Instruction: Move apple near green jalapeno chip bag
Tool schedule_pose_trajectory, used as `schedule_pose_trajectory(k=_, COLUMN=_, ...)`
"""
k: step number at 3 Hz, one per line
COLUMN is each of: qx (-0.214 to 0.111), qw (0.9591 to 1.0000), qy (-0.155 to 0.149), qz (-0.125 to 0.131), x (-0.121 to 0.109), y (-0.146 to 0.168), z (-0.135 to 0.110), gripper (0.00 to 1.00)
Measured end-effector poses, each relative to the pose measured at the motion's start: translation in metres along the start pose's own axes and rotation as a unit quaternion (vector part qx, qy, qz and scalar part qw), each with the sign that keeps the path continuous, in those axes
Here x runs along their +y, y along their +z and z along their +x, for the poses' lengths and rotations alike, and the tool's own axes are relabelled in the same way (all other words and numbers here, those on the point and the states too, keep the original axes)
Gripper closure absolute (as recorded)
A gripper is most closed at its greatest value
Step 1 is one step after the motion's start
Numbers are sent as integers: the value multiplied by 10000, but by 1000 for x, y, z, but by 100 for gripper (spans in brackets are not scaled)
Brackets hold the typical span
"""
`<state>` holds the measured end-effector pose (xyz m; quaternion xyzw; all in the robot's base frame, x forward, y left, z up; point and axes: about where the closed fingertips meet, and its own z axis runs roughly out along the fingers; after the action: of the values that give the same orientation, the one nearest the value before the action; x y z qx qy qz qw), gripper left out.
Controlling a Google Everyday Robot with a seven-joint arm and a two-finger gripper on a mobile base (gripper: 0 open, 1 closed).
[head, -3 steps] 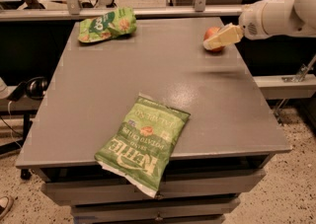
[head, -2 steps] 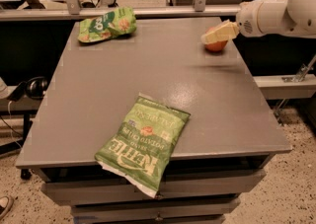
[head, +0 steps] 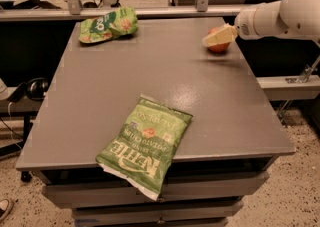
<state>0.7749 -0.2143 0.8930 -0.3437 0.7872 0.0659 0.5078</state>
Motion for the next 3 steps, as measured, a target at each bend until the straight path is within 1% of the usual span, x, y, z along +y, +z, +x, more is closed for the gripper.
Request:
schedule_pose_trajectory(k=2, qx=273, qw=9996, qy=118, qz=-36, x=0, y=8, z=28, gripper=0)
schedule_pose_trajectory(k=3, qx=385, qw=9990, qy=165, qz=-183, x=9, y=11, z=37, gripper=16)
